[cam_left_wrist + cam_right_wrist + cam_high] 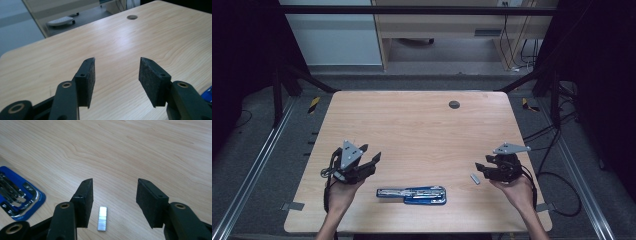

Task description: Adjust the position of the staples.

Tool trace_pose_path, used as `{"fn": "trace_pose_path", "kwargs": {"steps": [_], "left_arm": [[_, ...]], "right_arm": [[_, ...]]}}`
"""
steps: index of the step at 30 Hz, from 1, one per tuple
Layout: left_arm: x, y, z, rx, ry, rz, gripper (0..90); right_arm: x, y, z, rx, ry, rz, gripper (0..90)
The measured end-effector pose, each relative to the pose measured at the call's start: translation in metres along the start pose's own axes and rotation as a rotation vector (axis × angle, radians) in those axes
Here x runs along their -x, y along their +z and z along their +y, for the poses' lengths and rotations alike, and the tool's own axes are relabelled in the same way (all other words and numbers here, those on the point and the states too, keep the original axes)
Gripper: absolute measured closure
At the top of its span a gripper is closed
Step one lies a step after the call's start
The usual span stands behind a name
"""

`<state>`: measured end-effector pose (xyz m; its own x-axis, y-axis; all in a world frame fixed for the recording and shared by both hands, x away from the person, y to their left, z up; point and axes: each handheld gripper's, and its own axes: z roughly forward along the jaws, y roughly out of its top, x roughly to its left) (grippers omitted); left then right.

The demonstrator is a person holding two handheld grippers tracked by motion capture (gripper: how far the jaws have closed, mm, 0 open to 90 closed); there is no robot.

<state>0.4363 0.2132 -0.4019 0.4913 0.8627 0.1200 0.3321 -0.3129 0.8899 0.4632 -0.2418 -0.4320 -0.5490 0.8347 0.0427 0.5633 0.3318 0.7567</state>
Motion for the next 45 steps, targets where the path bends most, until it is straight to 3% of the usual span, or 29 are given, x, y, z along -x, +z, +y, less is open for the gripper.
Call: {"fn": "trace_pose_path", "kwargs": {"steps": [2,6,10,18,22,23,28,45], "left_arm": [[-0.007,-0.003,-0.013,-0.003,-0.030,0.011,46.3],[-0.017,-0.005,-0.032,-0.038,-0.045,0.030,45.8],[-0.025,-0.010,-0.041,-0.052,-0.075,0.042,45.6],[-0.028,-0.016,-0.055,-0.062,-0.065,0.060,44.7],[-0.030,-0.015,-0.064,-0.087,-0.070,0.060,44.6],[-0.030,-0.015,-0.065,-0.089,-0.072,0.062,44.6],[-0.031,-0.013,-0.066,-0.089,-0.078,0.069,44.2],[-0.033,-0.010,-0.069,-0.106,-0.080,0.070,44.2]], "right_arm": [[0.002,0.001,-0.003,-0.017,0.023,-0.005,47.7],[0.003,0.007,-0.008,-0.055,0.019,-0.020,49.3],[0.003,0.011,-0.010,-0.083,0.029,-0.027,50.5],[-0.002,0.023,-0.009,-0.148,0.003,-0.041,51.3],[-0.007,0.033,-0.012,-0.175,-0.038,-0.049,53.2],[-0.009,0.034,-0.011,-0.186,-0.018,-0.044,53.5],[-0.011,0.042,-0.015,-0.214,-0.050,-0.044,58.4],[-0.016,0.049,-0.018,-0.253,-0.040,-0.021,71.2]]}}
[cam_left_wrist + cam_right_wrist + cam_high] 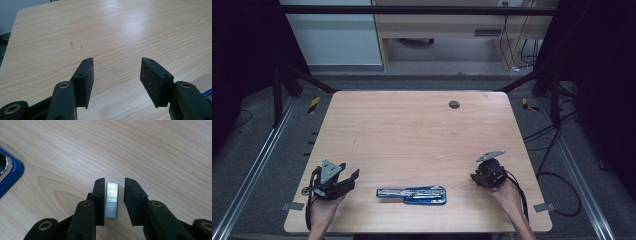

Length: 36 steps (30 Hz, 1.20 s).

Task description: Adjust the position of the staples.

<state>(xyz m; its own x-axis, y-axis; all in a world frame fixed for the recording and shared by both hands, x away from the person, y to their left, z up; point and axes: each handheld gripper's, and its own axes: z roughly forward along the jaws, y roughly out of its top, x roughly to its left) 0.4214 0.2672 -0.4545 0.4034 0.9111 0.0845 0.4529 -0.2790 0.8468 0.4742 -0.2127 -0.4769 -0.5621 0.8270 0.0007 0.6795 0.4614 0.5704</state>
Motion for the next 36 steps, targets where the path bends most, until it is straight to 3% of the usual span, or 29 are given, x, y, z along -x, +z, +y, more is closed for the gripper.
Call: {"fn": "trace_pose_path", "kwargs": {"steps": [17,27,31,36], "left_arm": [[0.002,0.002,0.000,-0.013,0.010,-0.006,44.2],[0.002,0.002,0.000,-0.016,0.011,-0.005,44.2],[0.002,0.002,0.000,-0.017,0.013,-0.005,44.2],[0.002,0.002,0.000,-0.019,0.016,-0.006,44.2]], "right_arm": [[-0.002,0.005,-0.001,-0.038,0.010,0.003,76.3],[0.000,-0.001,0.000,-0.018,0.001,0.021,77.8],[0.004,-0.008,-0.002,0.021,-0.089,0.066,77.8],[0.004,-0.006,-0.008,-0.013,-0.174,0.084,77.8]]}}
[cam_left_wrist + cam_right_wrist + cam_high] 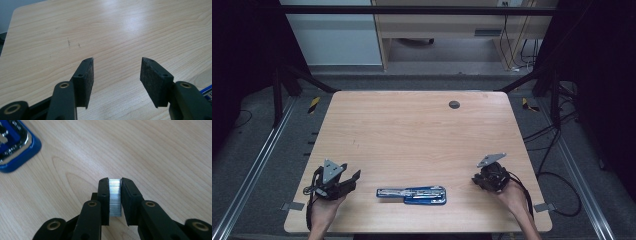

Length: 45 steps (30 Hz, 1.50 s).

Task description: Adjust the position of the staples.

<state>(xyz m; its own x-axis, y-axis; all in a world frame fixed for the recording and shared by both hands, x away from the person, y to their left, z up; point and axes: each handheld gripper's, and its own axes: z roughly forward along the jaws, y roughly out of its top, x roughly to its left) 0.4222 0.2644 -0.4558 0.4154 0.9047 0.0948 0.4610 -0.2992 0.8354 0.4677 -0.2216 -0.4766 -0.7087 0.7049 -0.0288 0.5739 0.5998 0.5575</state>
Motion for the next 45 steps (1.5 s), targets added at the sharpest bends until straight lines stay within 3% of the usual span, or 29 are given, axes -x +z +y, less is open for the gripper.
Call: {"fn": "trace_pose_path", "kwargs": {"steps": [6,14,24,25,28,29,34,45], "left_arm": [[0.0008,0.0007,0.0000,-0.006,0.005,-0.003,44.3],[0.0005,0.0009,-0.0001,-0.015,0.004,-0.007,44.3],[0.0000,0.0005,0.0004,-0.021,0.005,0.005,45.1],[0.0001,0.0009,0.0003,-0.024,0.007,0.005,45.1],[0.0004,0.0013,0.0005,-0.030,0.014,0.003,44.9],[0.0005,0.0014,0.0005,-0.032,0.016,0.002,44.8],[0.0012,0.0019,0.0005,-0.034,0.024,0.002,44.4],[0.0012,0.0022,0.0006,-0.040,0.027,0.001,44.3]], "right_arm": [[-0.0003,0.0043,-0.0034,-0.026,-0.004,0.005,77.5],[-0.0014,0.0015,-0.0039,-0.010,0.024,-0.003,72.9],[0.0010,-0.0011,-0.0050,0.001,0.127,0.007,76.7],[0.0025,-0.0008,-0.0057,0.004,0.113,0.008,76.6],[0.0021,0.0001,-0.0056,-0.001,0.137,0.009,77.2],[0.0035,0.0001,-0.0062,-0.004,0.117,0.015,77.2],[0.0008,0.0024,-0.0045,-0.011,0.132,0.002,77.2],[-0.0014,0.0021,-0.0016,-0.019,0.097,0.006,77.9]]}}
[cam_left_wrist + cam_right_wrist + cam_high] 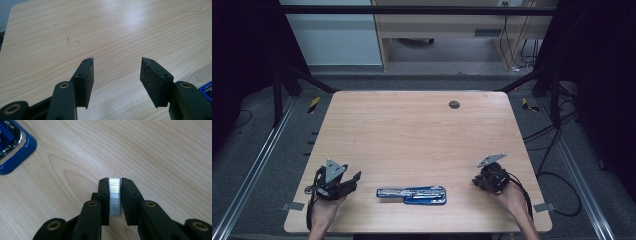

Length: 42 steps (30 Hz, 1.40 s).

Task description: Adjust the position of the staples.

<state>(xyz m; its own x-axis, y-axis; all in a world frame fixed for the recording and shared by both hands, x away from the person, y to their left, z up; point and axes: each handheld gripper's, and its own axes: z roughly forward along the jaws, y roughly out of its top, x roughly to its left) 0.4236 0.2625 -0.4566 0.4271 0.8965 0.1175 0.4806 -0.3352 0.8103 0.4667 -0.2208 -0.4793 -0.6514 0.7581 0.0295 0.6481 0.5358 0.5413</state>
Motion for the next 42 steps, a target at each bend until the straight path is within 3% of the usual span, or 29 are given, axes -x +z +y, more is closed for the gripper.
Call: {"fn": "trace_pose_path", "kwargs": {"steps": [11,22,27,35,42], "left_arm": [[0.001,0.001,0.000,-0.003,0.007,-0.007,44.3],[0.002,0.001,0.001,-0.002,0.013,-0.008,44.3],[0.002,0.002,0.001,-0.007,0.016,-0.010,44.4],[0.002,0.001,0.001,-0.006,0.015,-0.013,44.3],[0.002,0.002,0.001,-0.008,0.017,-0.017,44.3]], "right_arm": [[-0.004,-0.015,0.007,0.074,-0.090,0.055,77.9],[-0.009,-0.026,0.014,0.104,-0.155,0.092,77.9],[-0.010,-0.033,0.016,0.111,-0.209,0.115,77.9],[-0.016,-0.047,0.033,0.145,-0.283,0.184,77.9],[-0.024,-0.047,0.047,0.172,-0.335,0.254,77.9]]}}
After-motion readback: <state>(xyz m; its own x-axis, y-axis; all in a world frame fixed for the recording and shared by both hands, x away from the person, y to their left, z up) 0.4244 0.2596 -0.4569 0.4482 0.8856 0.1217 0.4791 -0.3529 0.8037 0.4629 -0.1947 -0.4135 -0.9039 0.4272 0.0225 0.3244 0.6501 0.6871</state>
